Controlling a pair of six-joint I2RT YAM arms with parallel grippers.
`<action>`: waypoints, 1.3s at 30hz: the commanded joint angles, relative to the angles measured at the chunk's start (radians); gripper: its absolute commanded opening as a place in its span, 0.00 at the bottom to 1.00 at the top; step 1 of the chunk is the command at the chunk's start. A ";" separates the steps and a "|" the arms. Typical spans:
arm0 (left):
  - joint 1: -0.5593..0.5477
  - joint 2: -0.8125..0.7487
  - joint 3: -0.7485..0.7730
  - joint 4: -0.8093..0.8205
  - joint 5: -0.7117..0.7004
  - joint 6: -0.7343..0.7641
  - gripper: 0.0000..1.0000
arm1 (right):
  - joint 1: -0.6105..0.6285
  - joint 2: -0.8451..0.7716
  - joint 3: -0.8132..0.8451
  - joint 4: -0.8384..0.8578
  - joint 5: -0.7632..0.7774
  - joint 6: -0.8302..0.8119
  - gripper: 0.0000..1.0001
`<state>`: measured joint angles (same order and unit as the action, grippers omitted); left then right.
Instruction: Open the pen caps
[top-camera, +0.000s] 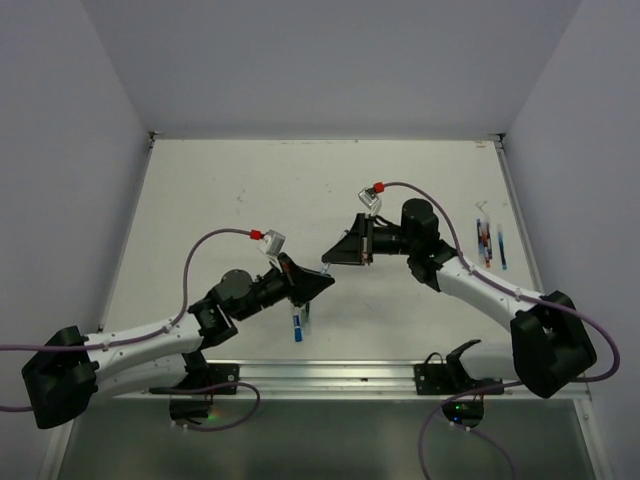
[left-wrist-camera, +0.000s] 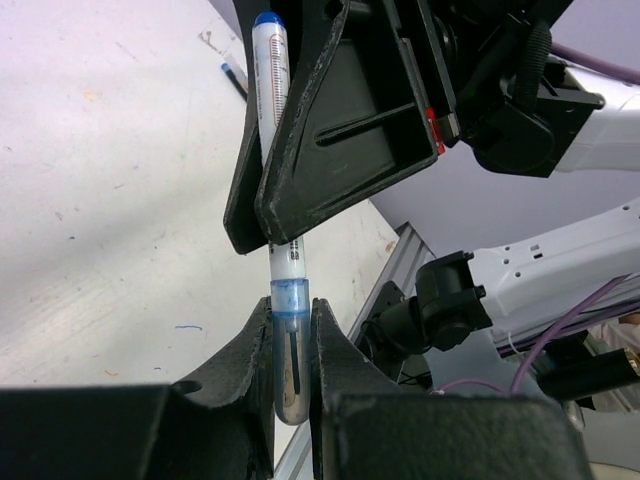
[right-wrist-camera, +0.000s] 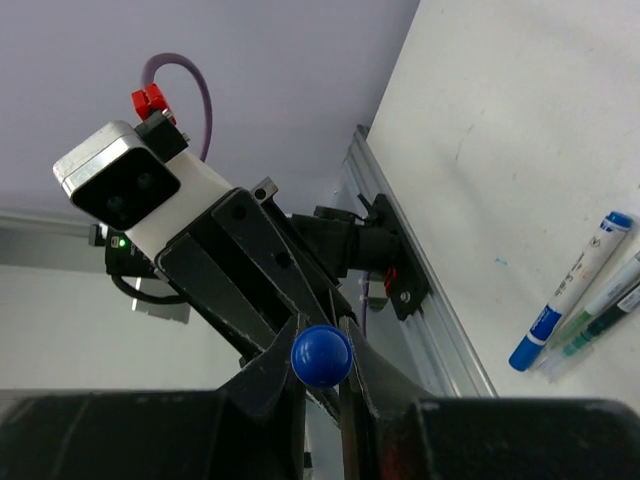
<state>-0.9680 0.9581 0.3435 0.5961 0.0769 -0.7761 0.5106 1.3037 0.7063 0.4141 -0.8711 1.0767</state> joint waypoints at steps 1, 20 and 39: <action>-0.075 -0.082 -0.074 -0.038 0.294 0.014 0.00 | -0.225 0.037 0.059 0.129 0.281 0.009 0.00; -0.267 0.151 0.029 0.087 0.187 -0.014 0.00 | -0.190 -0.036 -0.085 0.318 0.595 0.045 0.00; -0.417 0.260 0.219 -0.495 -0.456 0.018 0.00 | -0.136 -0.212 0.037 -0.337 0.900 -0.069 0.00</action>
<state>-1.2381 1.2232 0.5171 0.5068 -0.3386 -0.7815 0.4496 1.0611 0.5873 0.1658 -0.5163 1.0851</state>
